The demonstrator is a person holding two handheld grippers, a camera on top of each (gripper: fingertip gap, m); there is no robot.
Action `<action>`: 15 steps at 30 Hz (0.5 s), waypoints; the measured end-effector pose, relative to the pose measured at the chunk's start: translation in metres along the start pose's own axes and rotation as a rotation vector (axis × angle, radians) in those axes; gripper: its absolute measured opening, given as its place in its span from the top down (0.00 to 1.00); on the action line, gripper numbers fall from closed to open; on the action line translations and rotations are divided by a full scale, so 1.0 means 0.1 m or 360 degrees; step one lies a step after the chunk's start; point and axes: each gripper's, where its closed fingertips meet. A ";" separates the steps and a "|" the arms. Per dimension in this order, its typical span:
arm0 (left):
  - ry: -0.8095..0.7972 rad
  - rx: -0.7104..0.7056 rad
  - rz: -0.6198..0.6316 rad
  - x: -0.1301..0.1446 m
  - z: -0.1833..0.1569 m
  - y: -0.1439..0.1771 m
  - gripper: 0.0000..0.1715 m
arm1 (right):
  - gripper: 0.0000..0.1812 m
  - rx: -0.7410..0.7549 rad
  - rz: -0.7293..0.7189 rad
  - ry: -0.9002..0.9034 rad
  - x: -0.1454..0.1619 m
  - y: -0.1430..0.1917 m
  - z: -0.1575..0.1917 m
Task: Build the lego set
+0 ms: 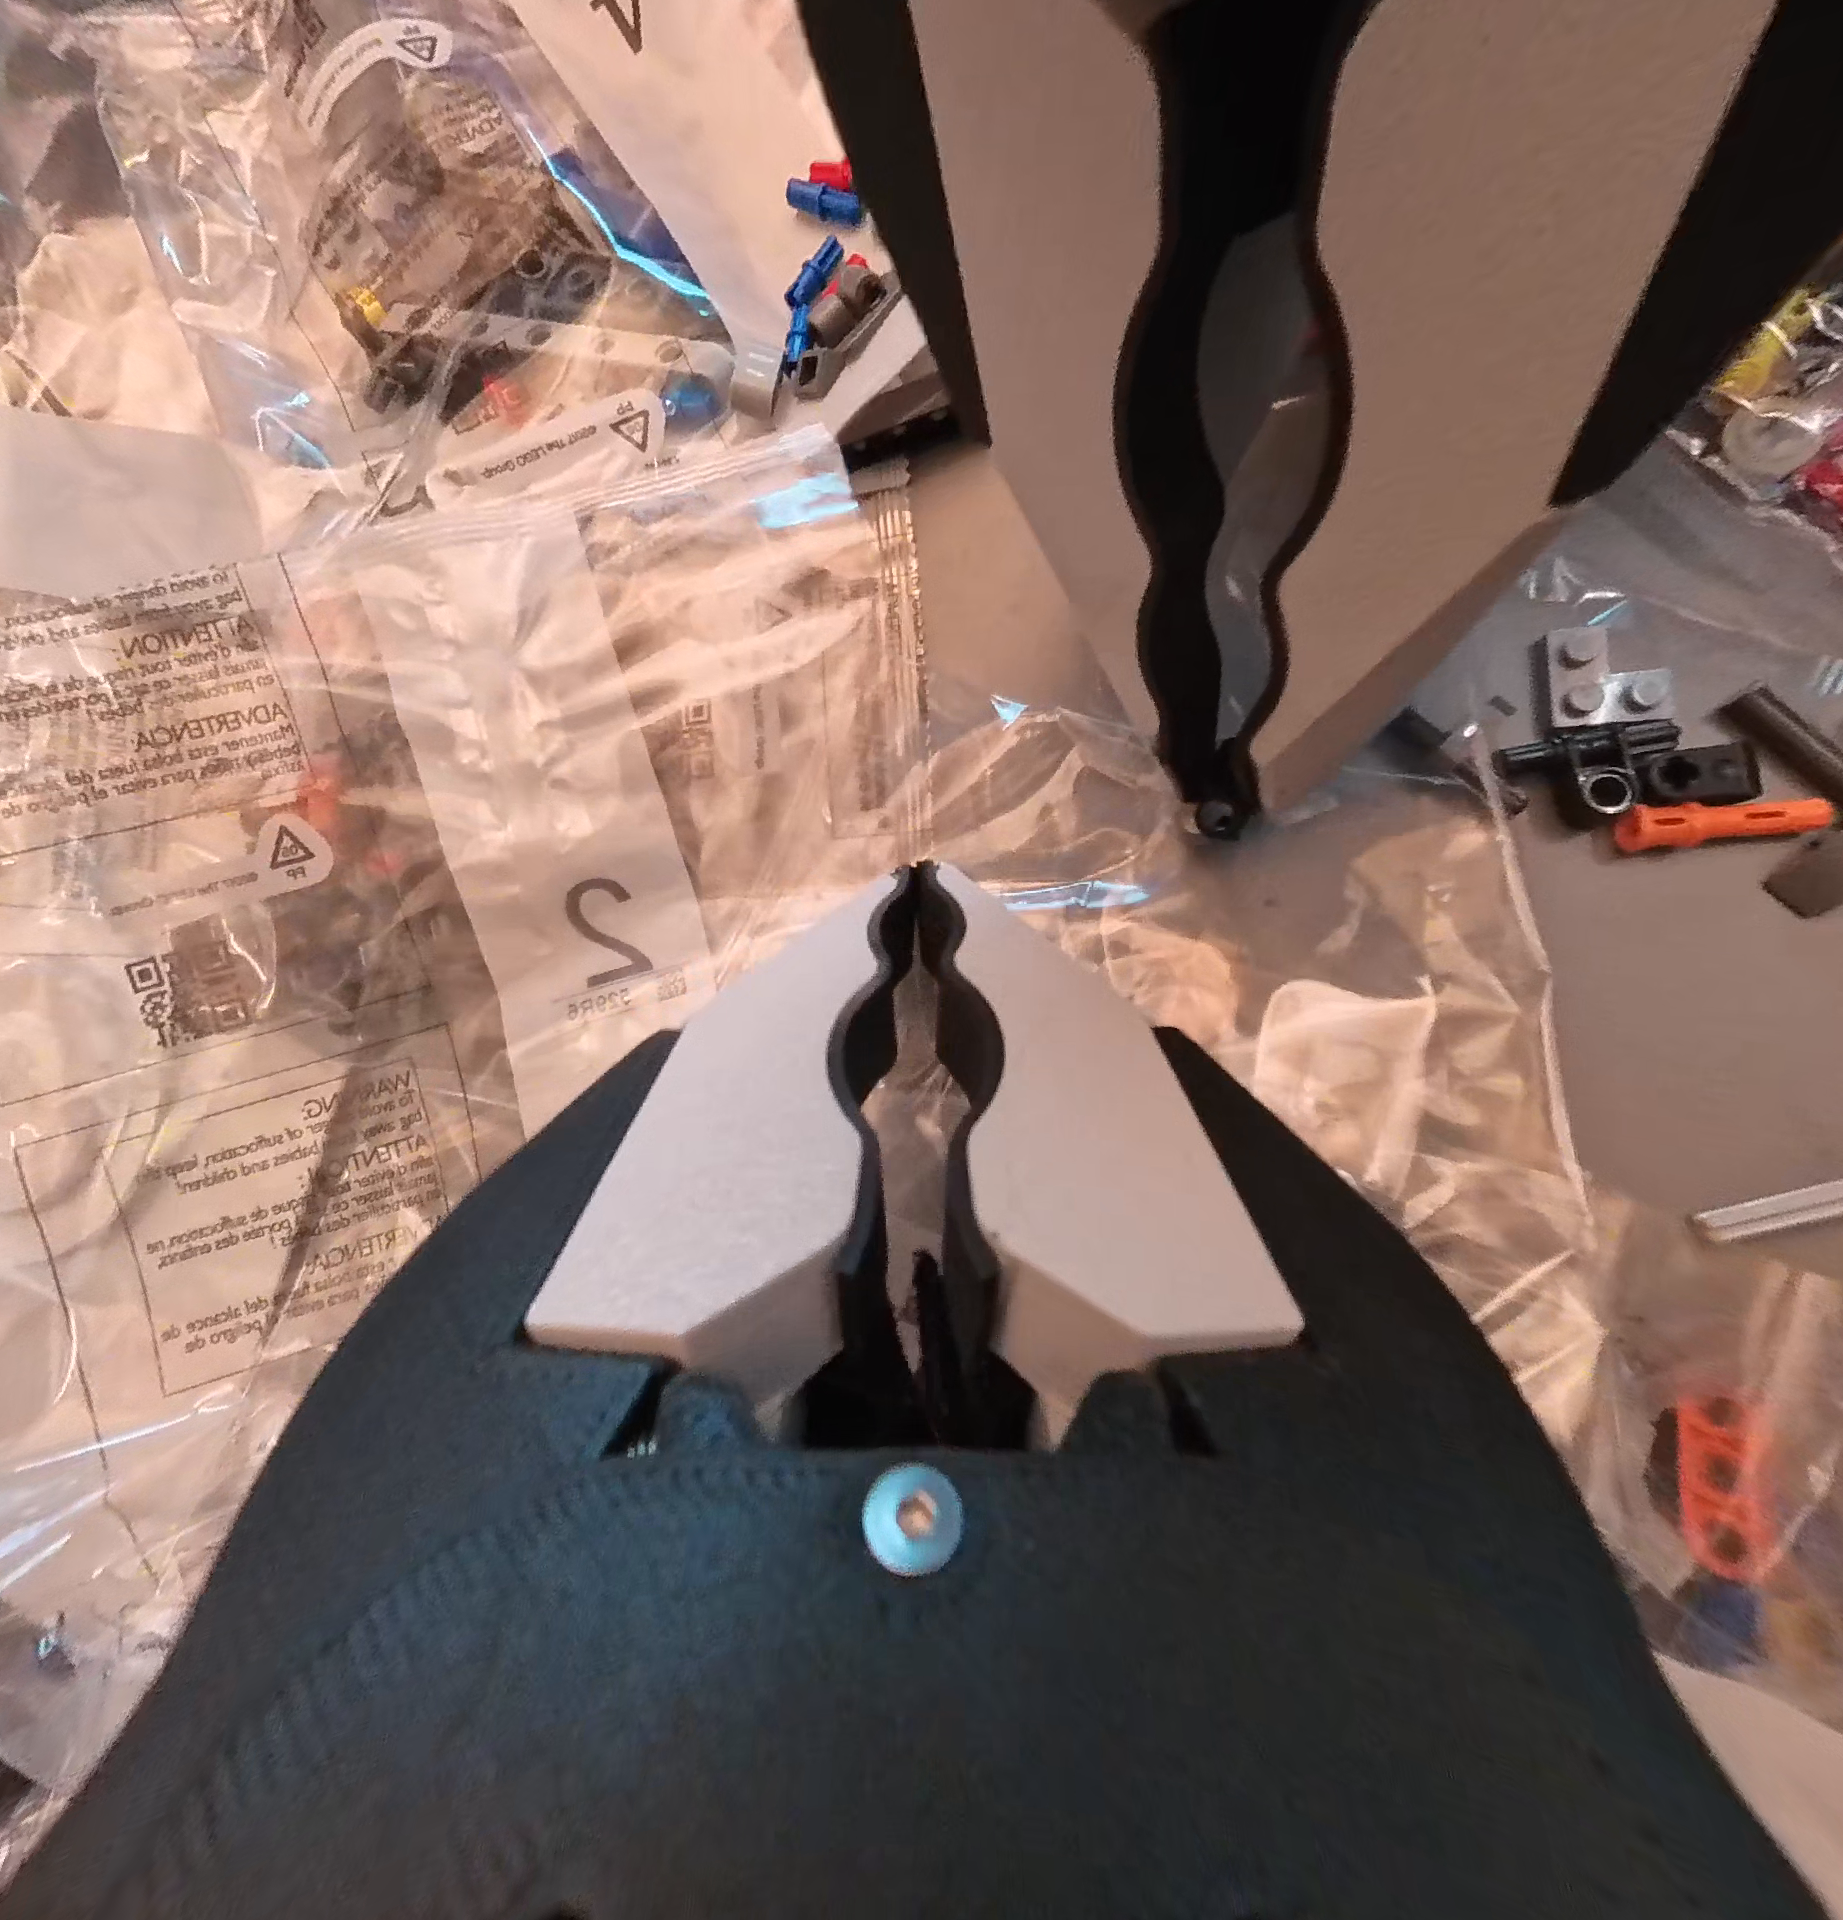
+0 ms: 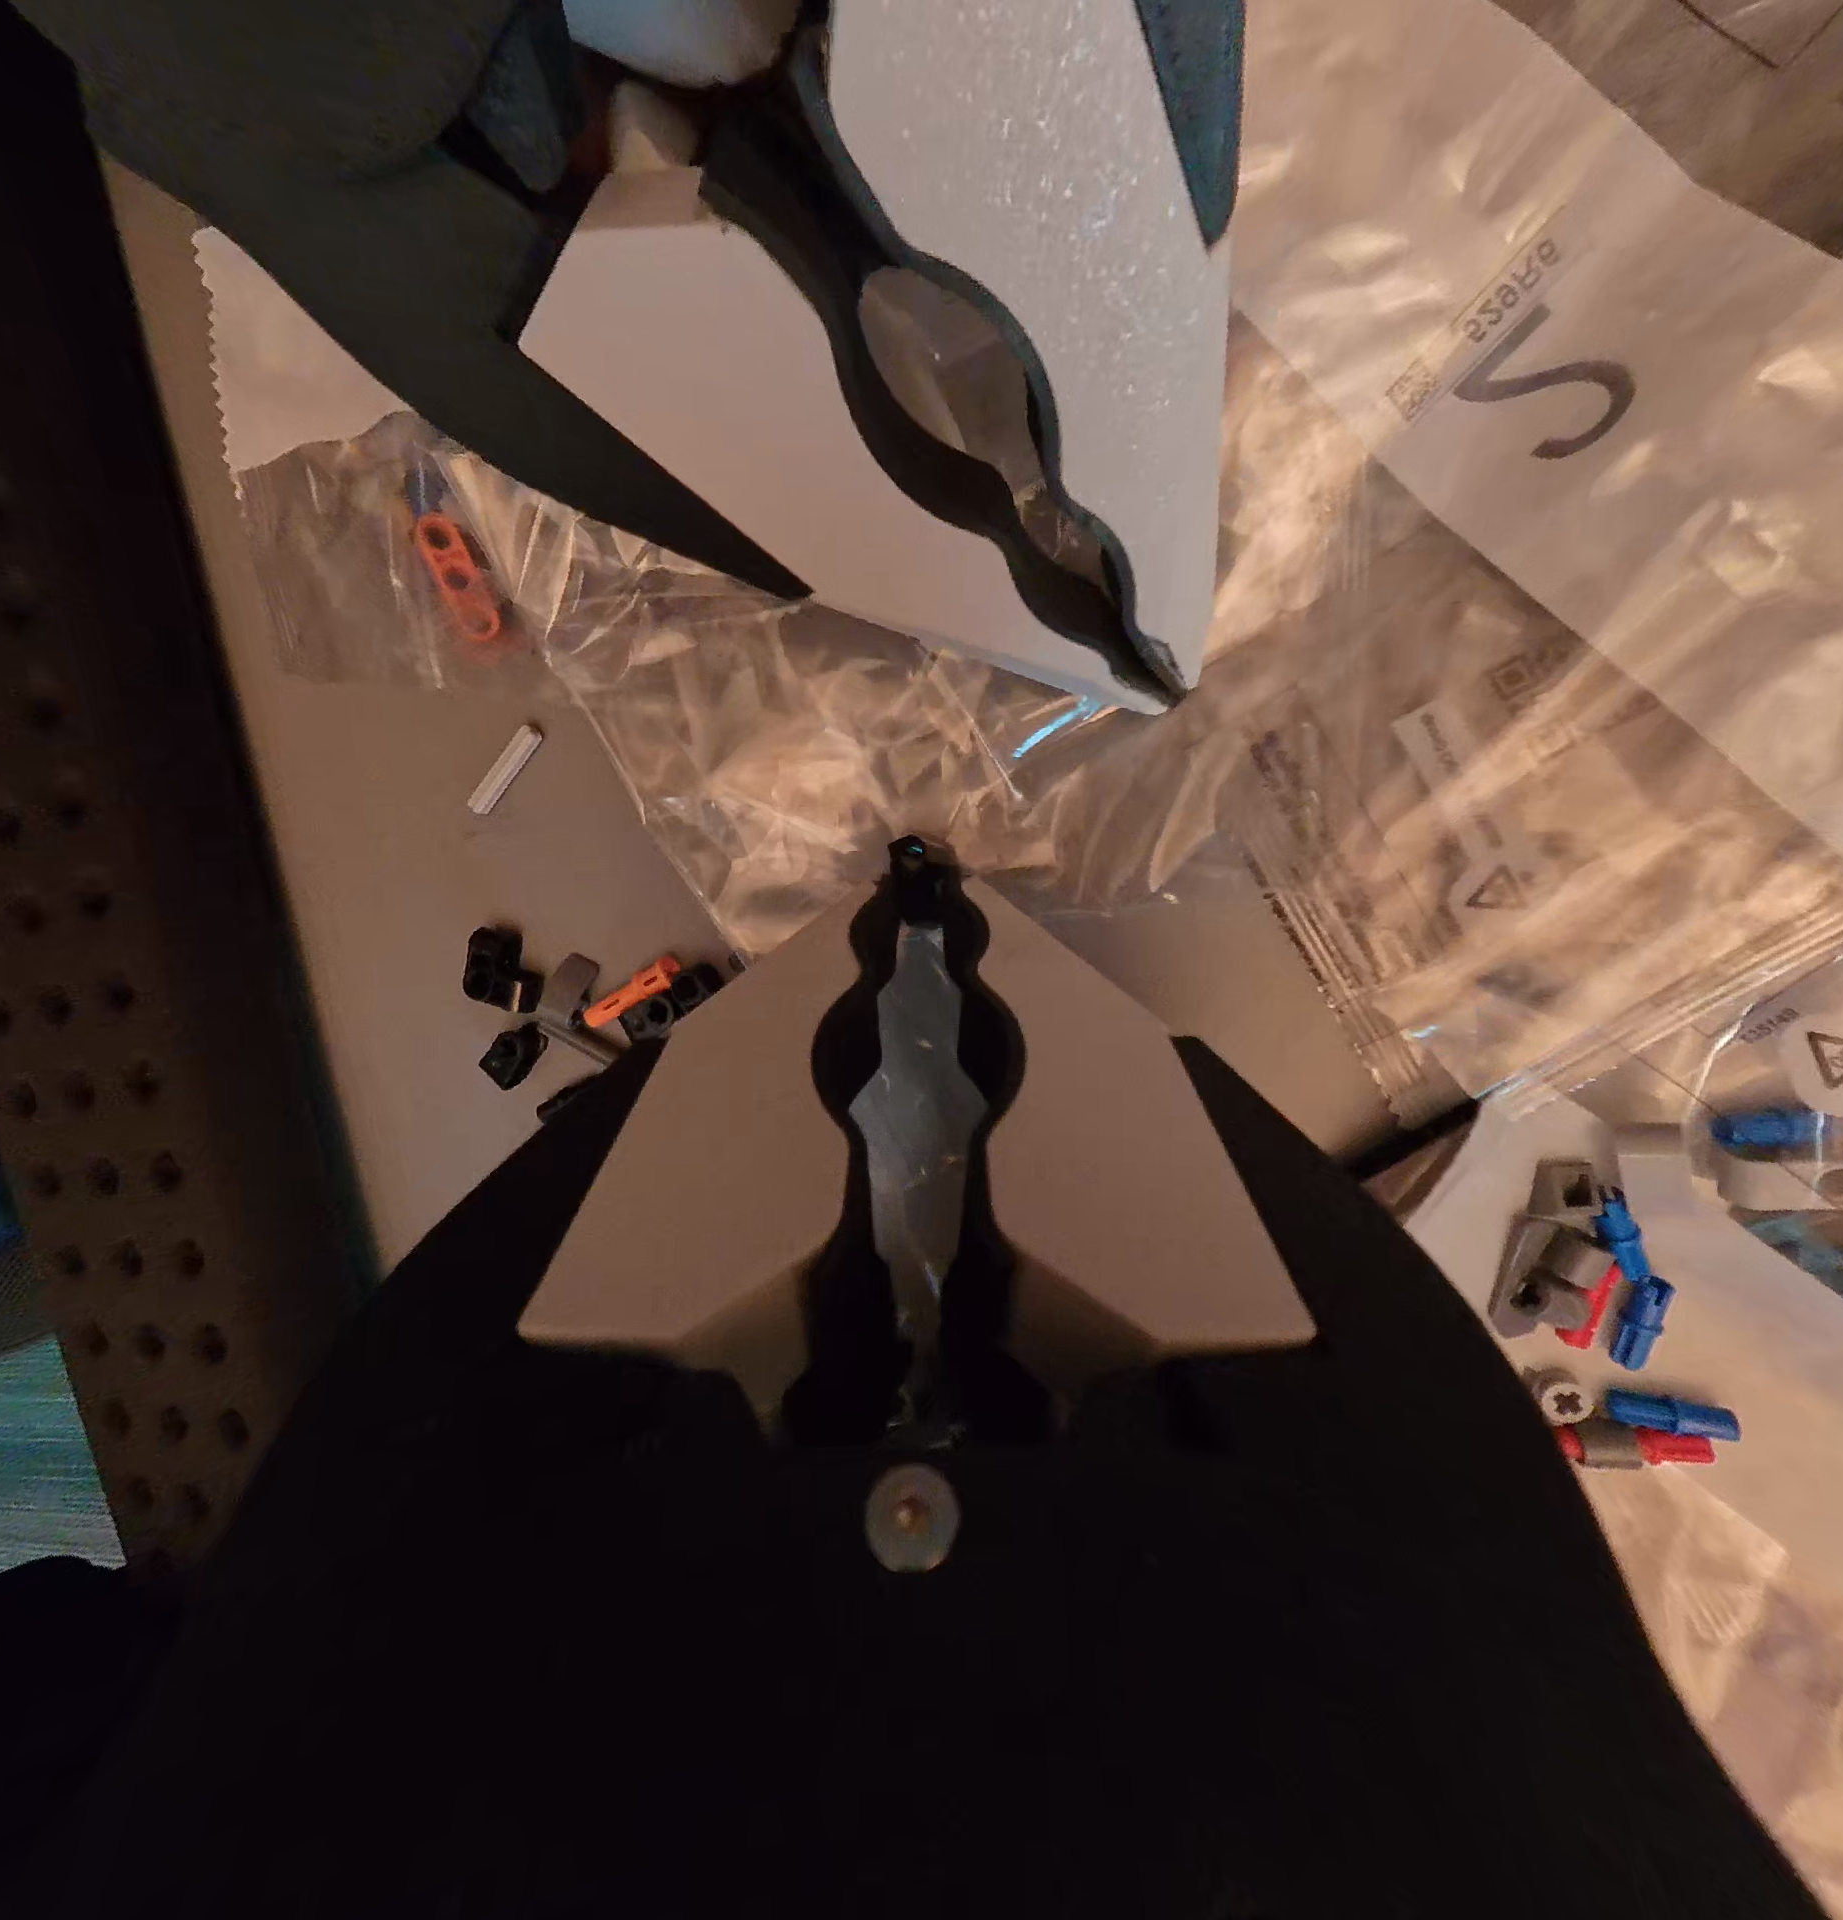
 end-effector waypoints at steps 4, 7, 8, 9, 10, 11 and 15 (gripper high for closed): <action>0.0051 -0.0006 -0.0027 -0.02 0.03 0.02 1.00 | 0.97 0.0001 -0.0005 0.0001 0.00 0.01 0.00; 0.0118 -0.0014 -0.0092 -0.08 0.07 0.07 1.00 | 0.97 0.0001 -0.0008 0.0002 -0.01 0.01 0.00; 0.0131 -0.0022 -0.0106 -0.09 0.09 0.08 1.00 | 0.97 0.0002 -0.0010 0.0002 -0.01 0.01 0.00; 0.0132 -0.0030 -0.0106 -0.08 0.11 0.09 1.00 | 0.97 0.0003 -0.0012 0.0003 -0.01 0.02 0.00; 0.0129 -0.0038 -0.0105 -0.08 0.12 0.10 1.00 | 0.97 0.0004 -0.0013 0.0004 -0.01 0.02 0.00; 0.0132 -0.0042 -0.0115 -0.09 0.13 0.10 1.00 | 0.97 0.0007 -0.0015 0.0005 -0.02 0.02 0.00; 0.0124 -0.0062 -0.0136 -0.12 0.15 0.14 1.00 | 0.97 0.0017 -0.0063 0.0010 -0.07 0.05 -0.01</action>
Point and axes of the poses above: each gripper's, where its closed fingertips meet, y back along the fingers, x out of its underside, z = x × y across the jaws, and after that the axes turned 15 degrees about -z, right-handed
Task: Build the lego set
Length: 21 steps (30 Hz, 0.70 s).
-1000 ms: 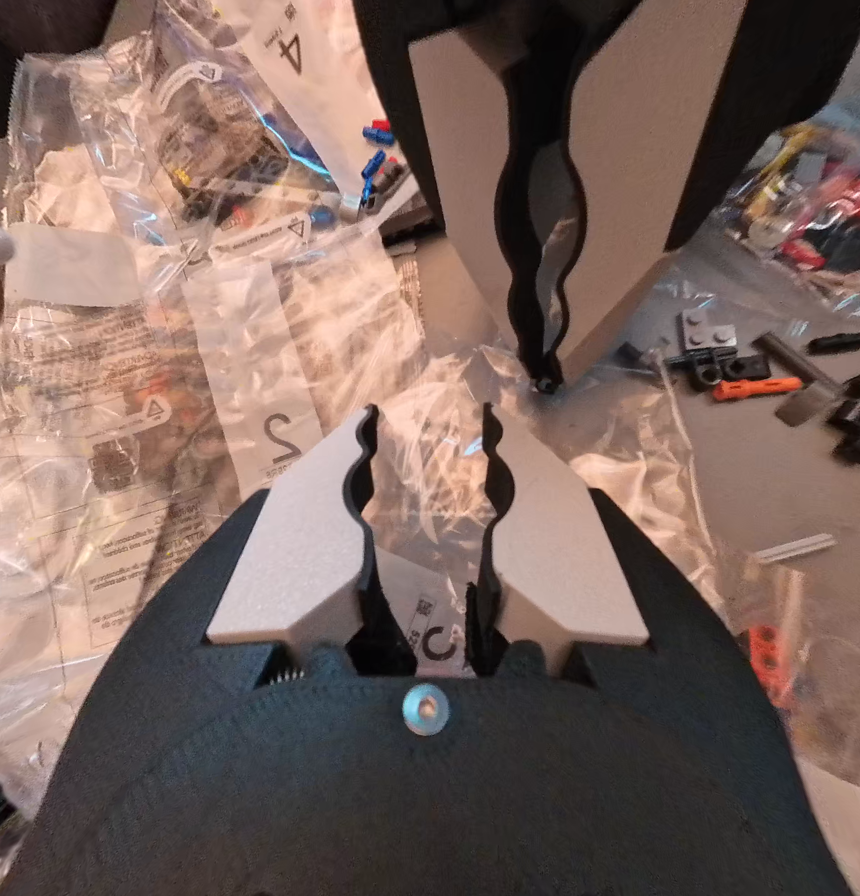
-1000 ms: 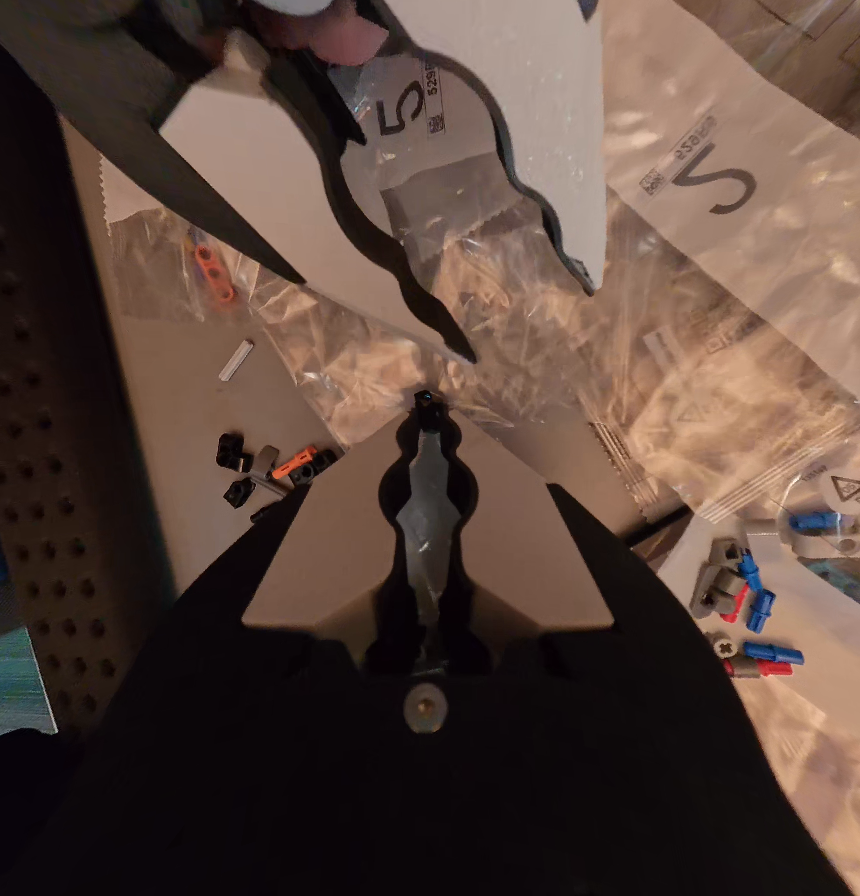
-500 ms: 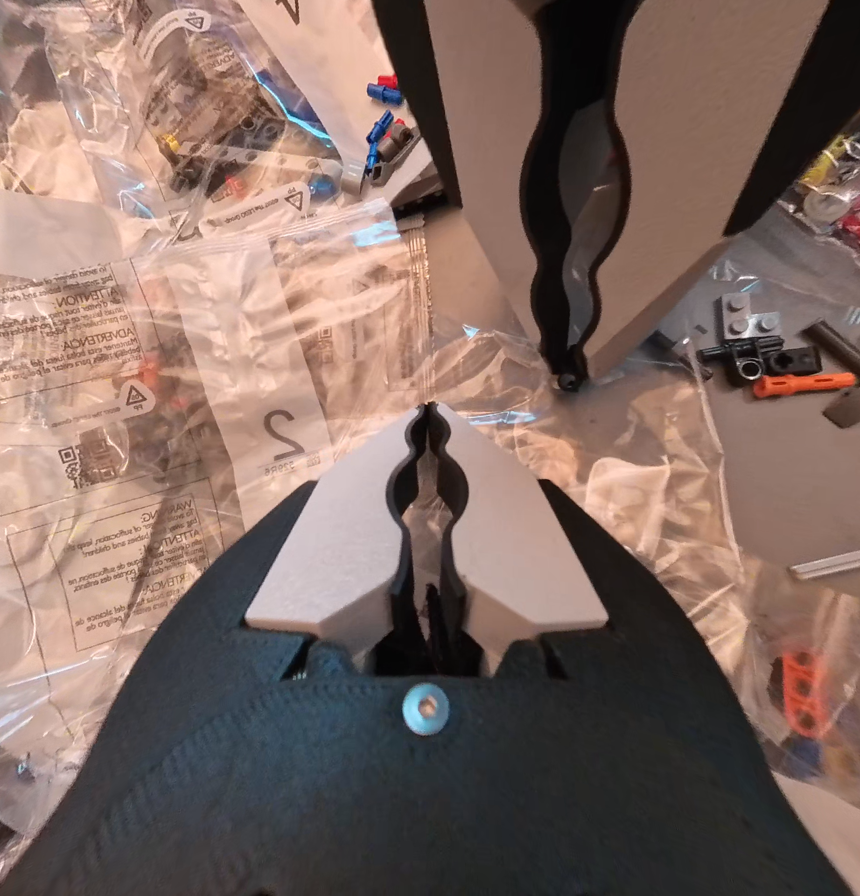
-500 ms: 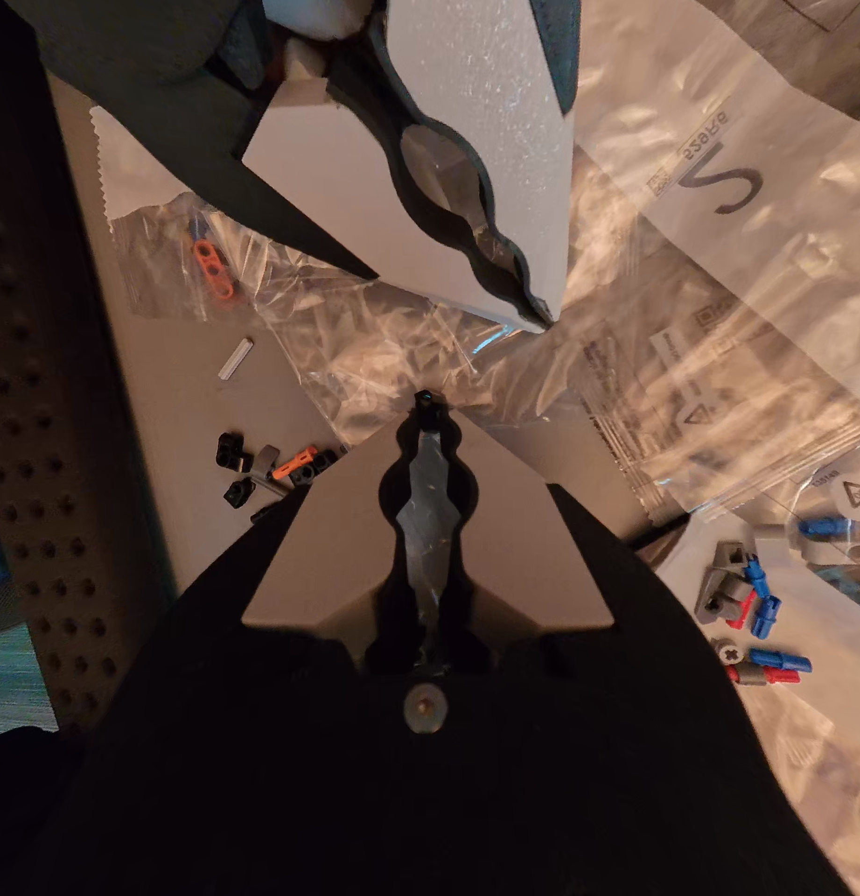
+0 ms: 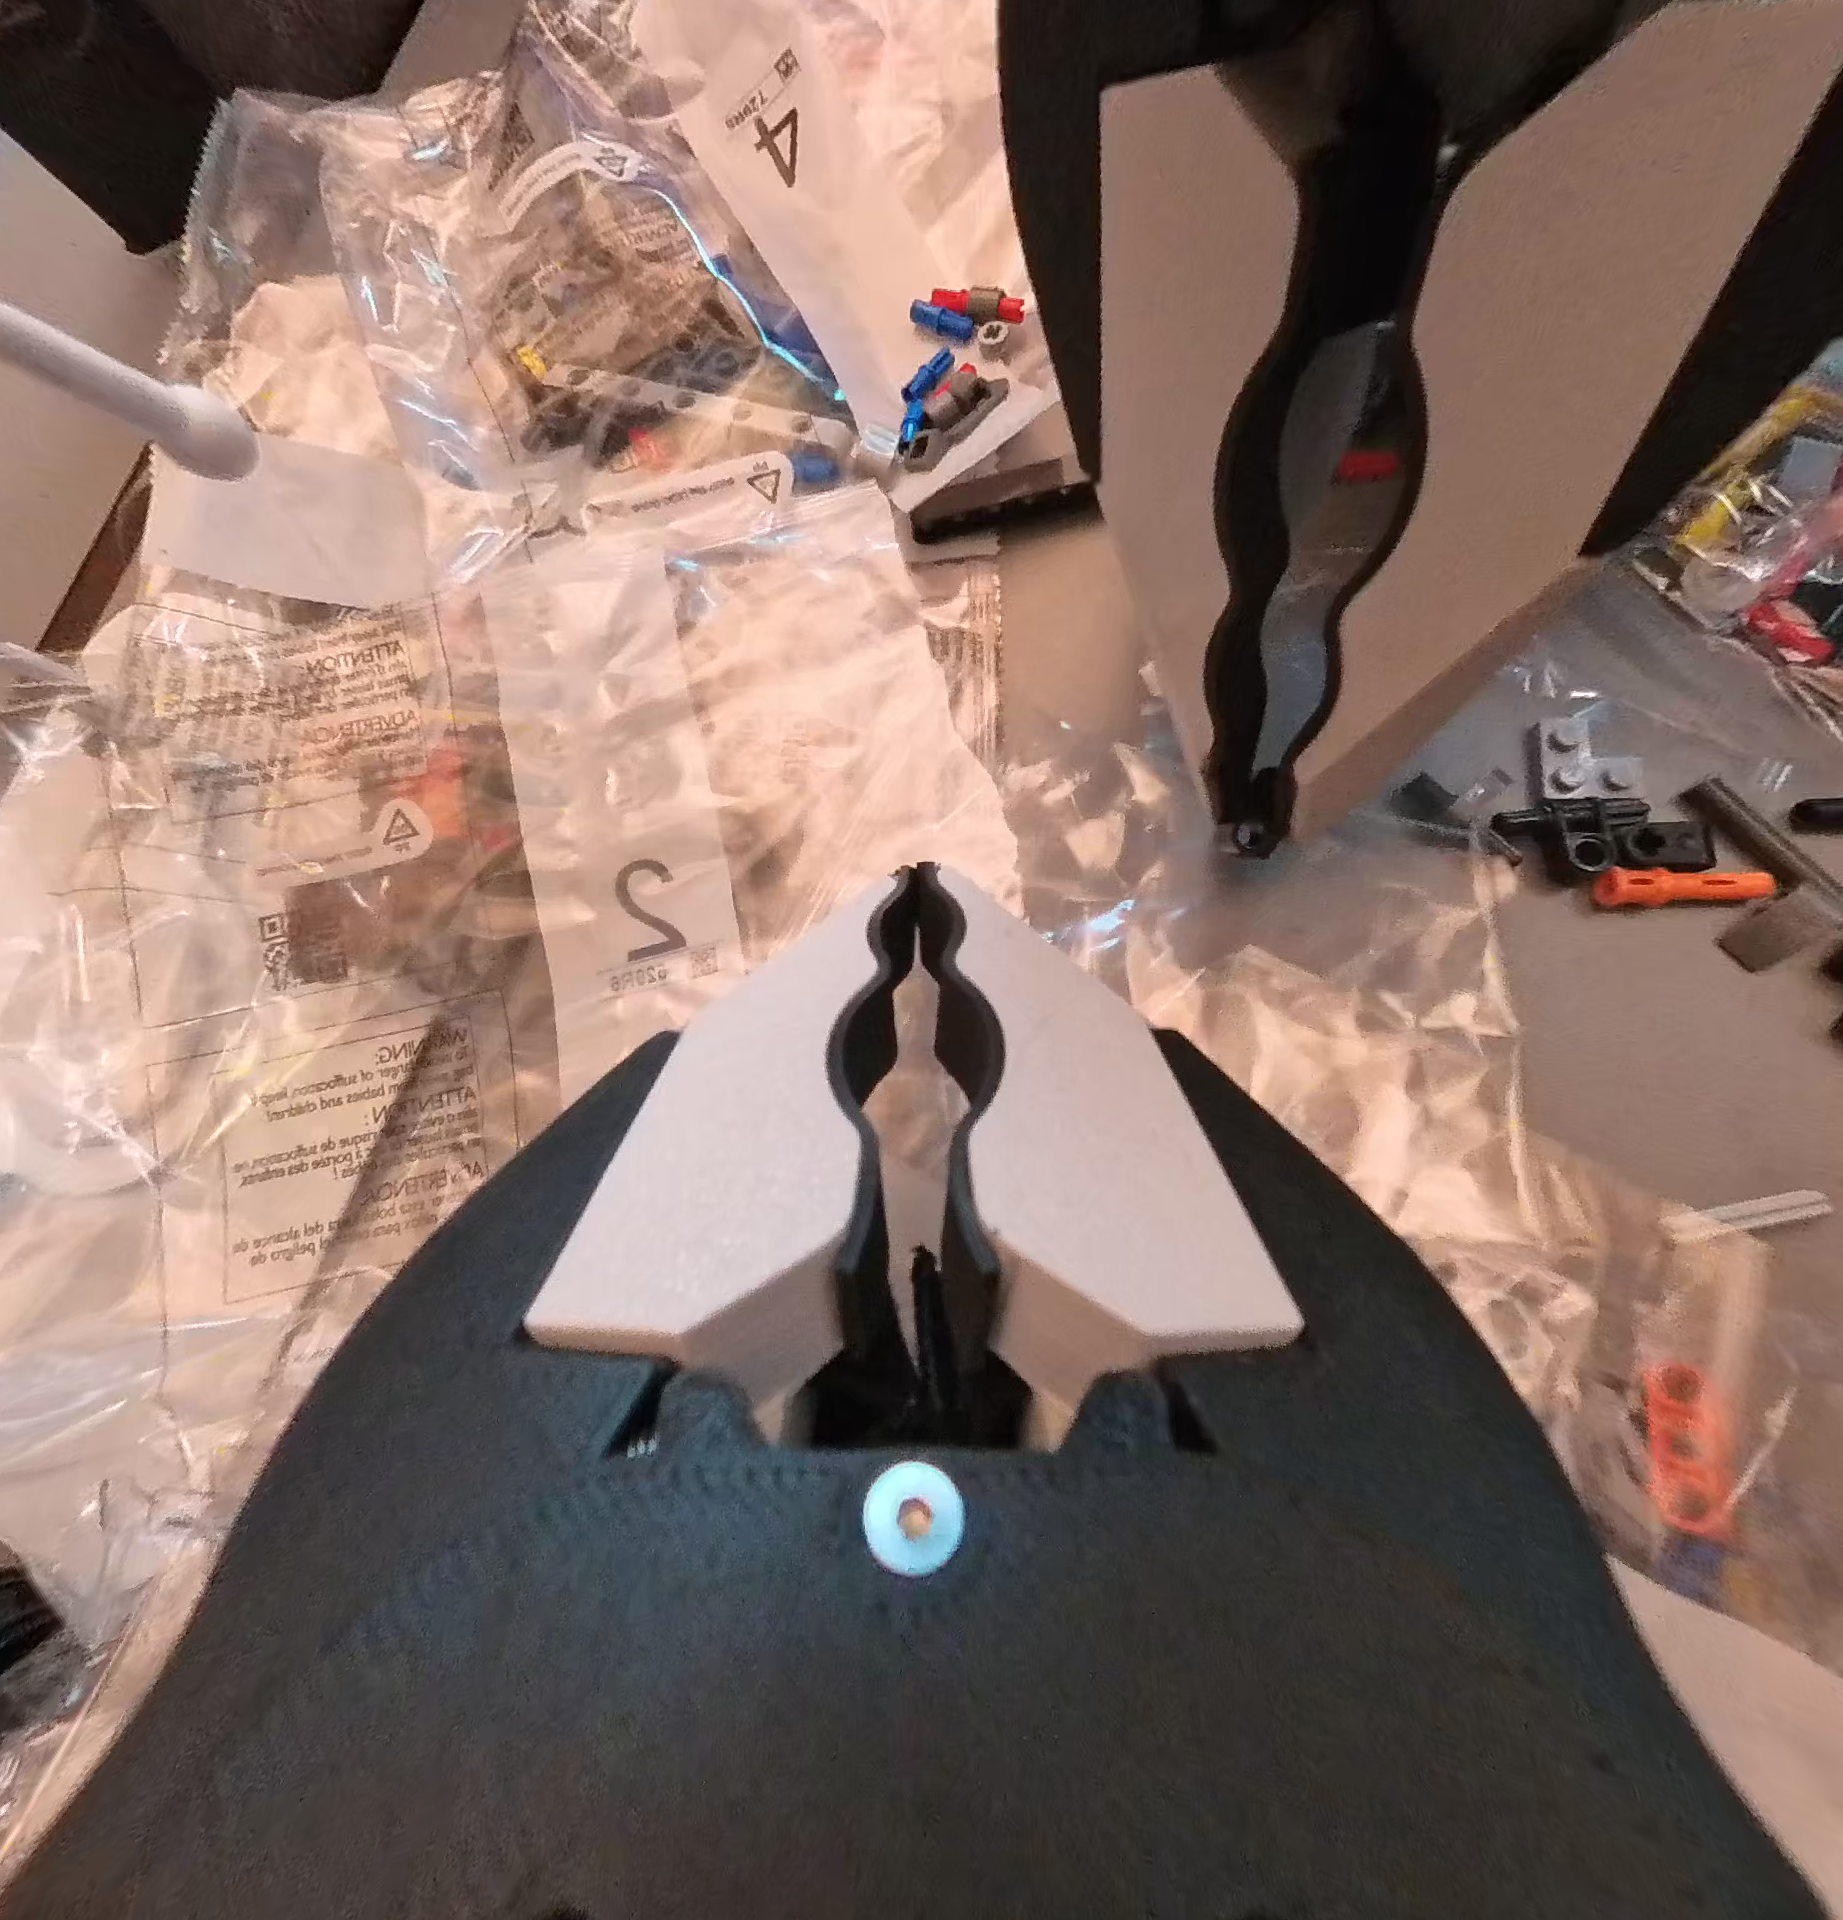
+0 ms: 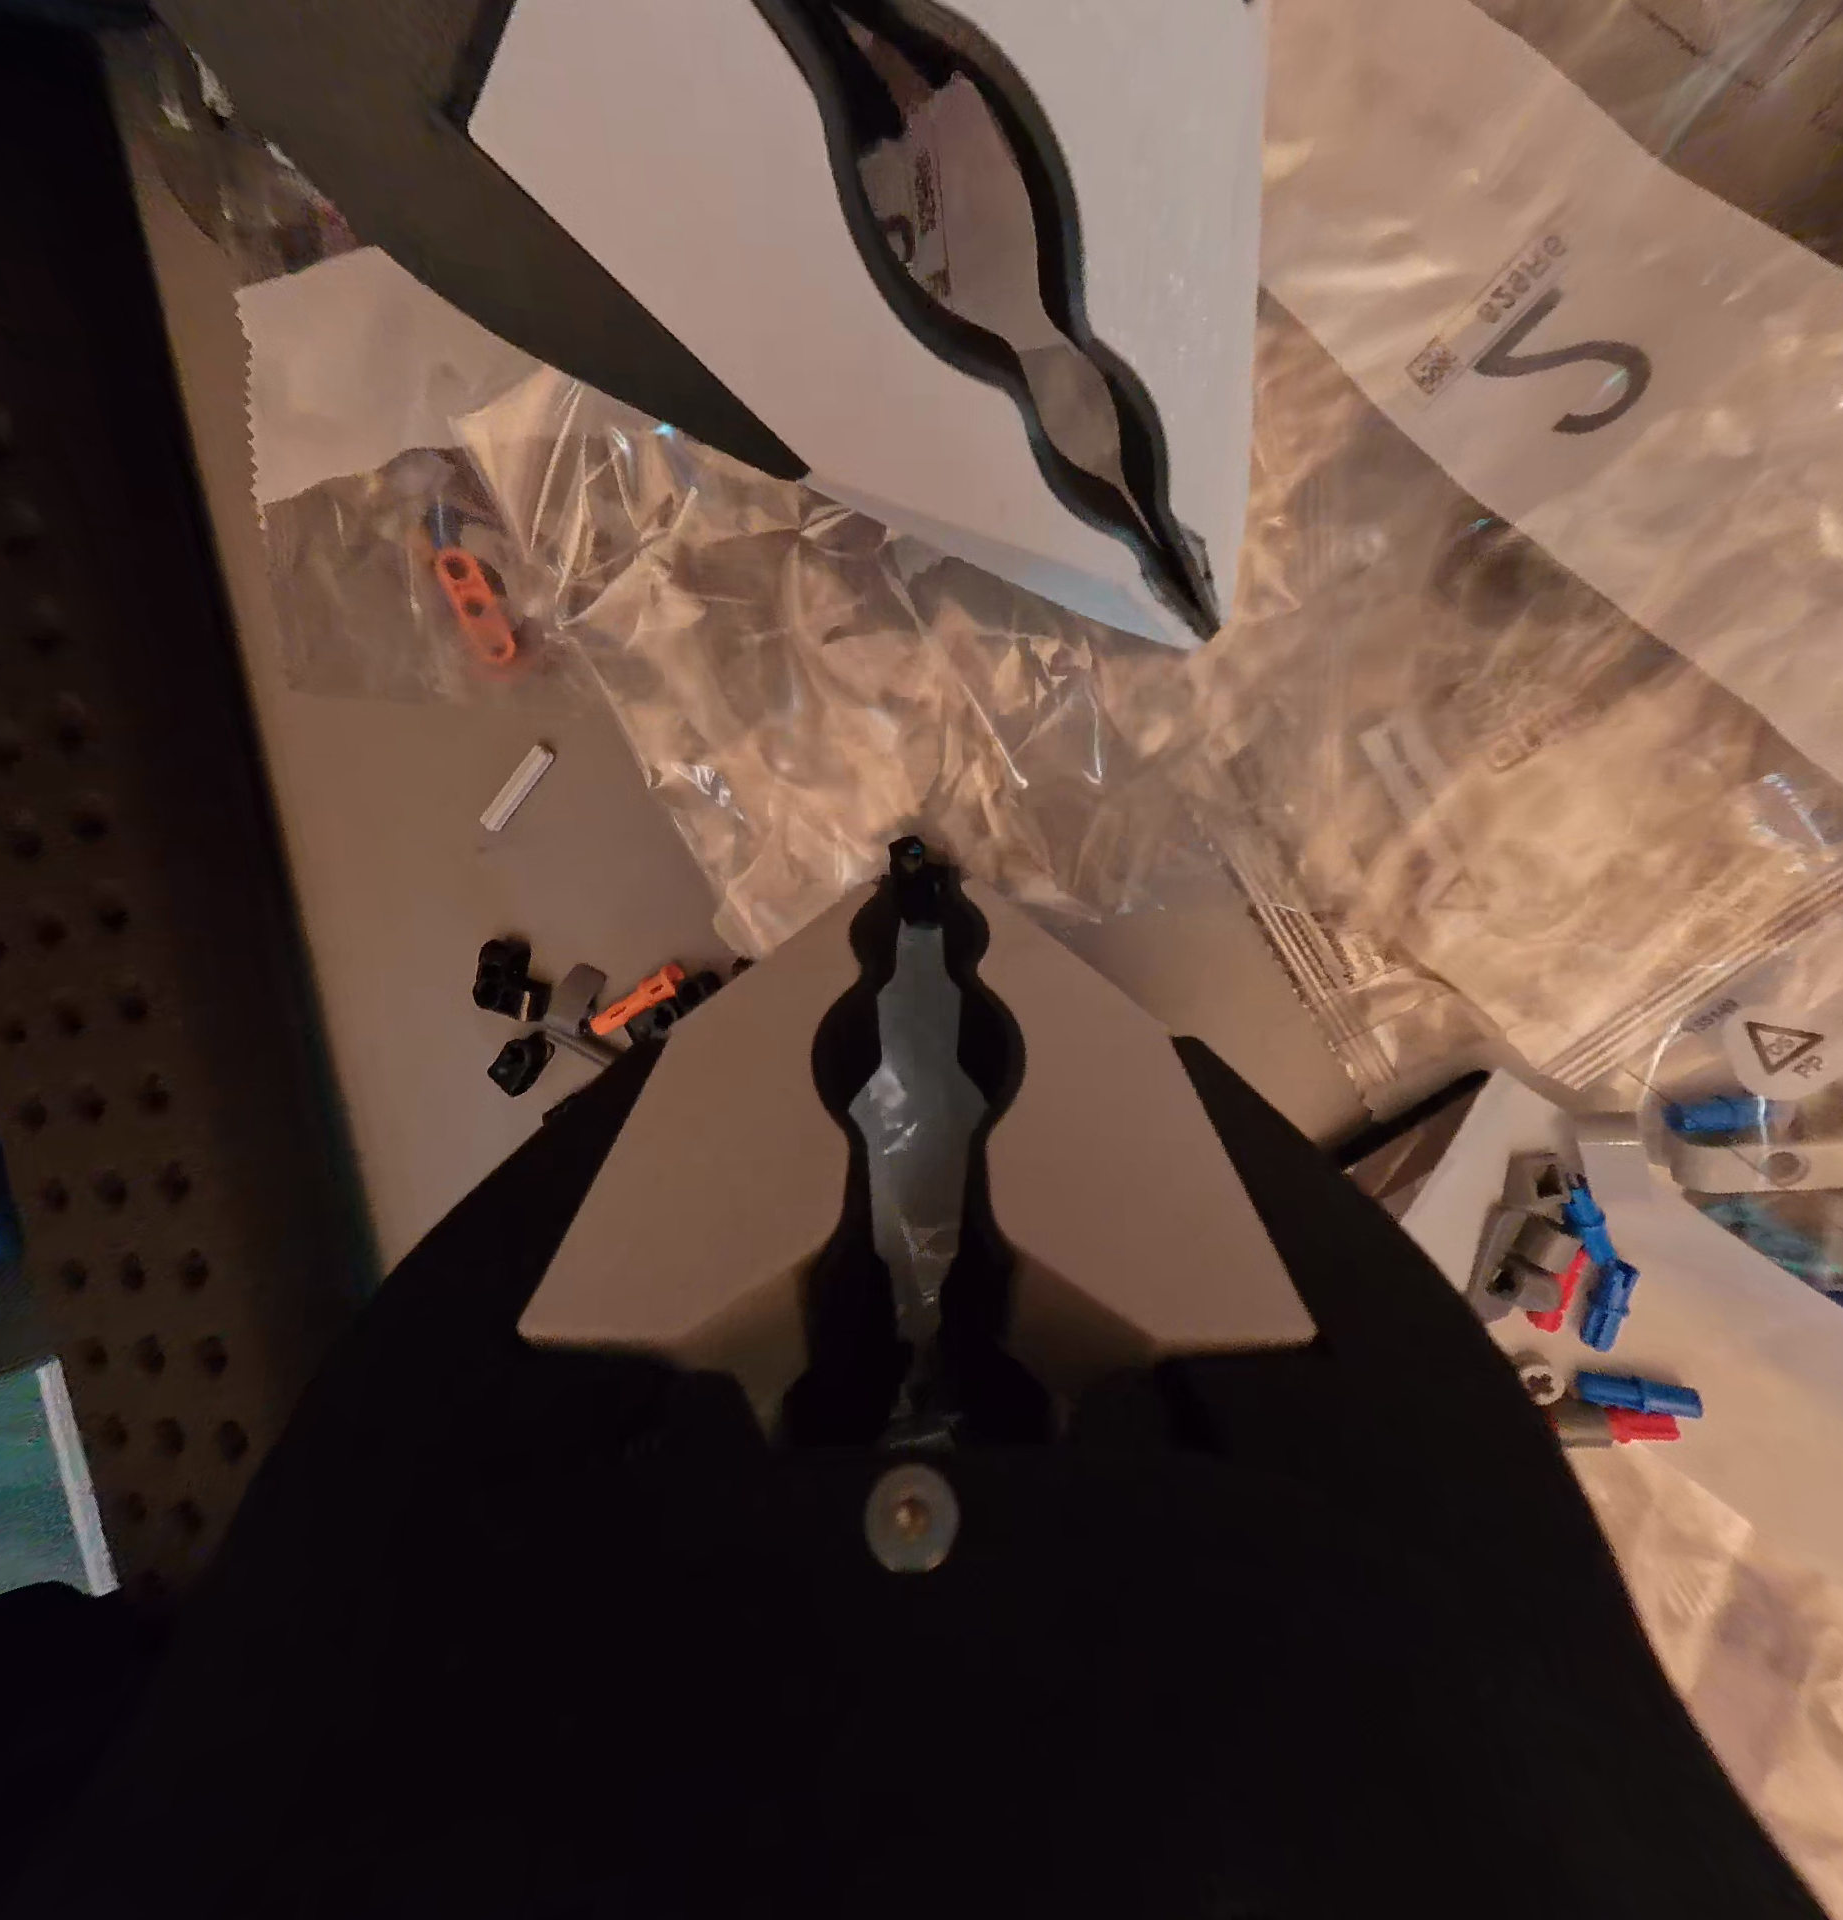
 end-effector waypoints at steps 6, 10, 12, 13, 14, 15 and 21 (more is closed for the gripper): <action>0.0018 0.0022 -0.0031 -0.03 -0.01 0.01 1.00 | 0.97 -0.0002 0.0001 -0.0013 0.01 0.01 -0.01; -0.0028 0.0038 -0.0022 -0.07 -0.07 -0.03 0.83 | 0.97 -0.0052 0.0053 -0.0013 0.06 -0.05 0.05; -0.0126 0.0054 0.0089 0.01 -0.12 -0.08 0.78 | 0.97 -0.0063 0.0063 -0.0010 0.07 -0.07 0.07; -0.0149 0.0062 0.0133 0.05 -0.14 -0.10 0.75 | 0.97 -0.0066 0.0066 -0.0010 0.07 -0.08 0.08; -0.0151 0.0061 0.0150 0.07 -0.15 -0.13 0.75 | 0.97 -0.0068 0.0066 -0.0012 0.07 -0.08 0.08; -0.0128 0.0066 0.0141 0.07 -0.15 -0.15 0.76 | 0.97 -0.0072 0.0064 -0.0015 0.07 -0.09 0.08; -0.0087 0.0086 0.0169 0.10 -0.13 -0.19 0.93 | 0.97 -0.0098 0.0040 -0.0054 0.06 -0.10 0.09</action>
Point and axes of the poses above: each gripper's, where its closed fingertips meet, y back along the fingers, x out of its underside, z = x × y across the jaws, and after that the axes turned 15 degrees about -z, right-handed
